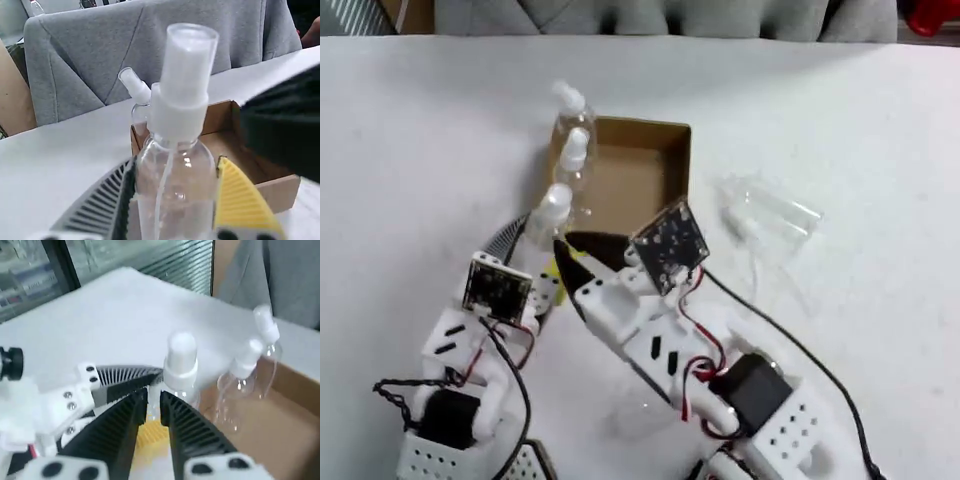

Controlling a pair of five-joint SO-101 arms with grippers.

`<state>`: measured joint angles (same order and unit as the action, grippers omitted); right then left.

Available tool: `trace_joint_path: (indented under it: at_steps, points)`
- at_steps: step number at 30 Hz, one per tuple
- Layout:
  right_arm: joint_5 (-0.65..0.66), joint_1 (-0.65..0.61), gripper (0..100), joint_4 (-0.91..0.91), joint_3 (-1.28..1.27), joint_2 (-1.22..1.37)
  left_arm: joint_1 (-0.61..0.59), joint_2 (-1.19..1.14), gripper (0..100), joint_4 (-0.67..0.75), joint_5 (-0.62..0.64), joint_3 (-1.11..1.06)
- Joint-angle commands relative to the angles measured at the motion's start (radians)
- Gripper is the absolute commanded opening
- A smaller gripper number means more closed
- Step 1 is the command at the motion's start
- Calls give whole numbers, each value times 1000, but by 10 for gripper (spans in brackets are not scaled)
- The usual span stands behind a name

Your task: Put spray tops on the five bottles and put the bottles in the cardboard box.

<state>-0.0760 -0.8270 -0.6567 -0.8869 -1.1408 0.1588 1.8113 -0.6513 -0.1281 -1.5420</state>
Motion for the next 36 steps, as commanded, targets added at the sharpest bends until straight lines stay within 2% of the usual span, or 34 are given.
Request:
trace_joint_path:
  at_steps: [1,9,14,19,21,26,36]
  points:
    - [14,-1,15,111,6,31,-10,16,83,35,0,14]
    - [52,84,15,208,6,174,-10,16,83,35,0,14]
    - [54,85,15,200,6,182,-10,16,83,35,0,14]
    - [66,84,15,79,8,122,-10,16,83,35,0,12]
    - [109,88,15,24,8,90,-10,16,83,35,0,12]
    - [141,131,15,4,8,67,-7,16,83,35,0,12]
    - [138,166,15,171,15,97,-2,16,83,35,0,12]
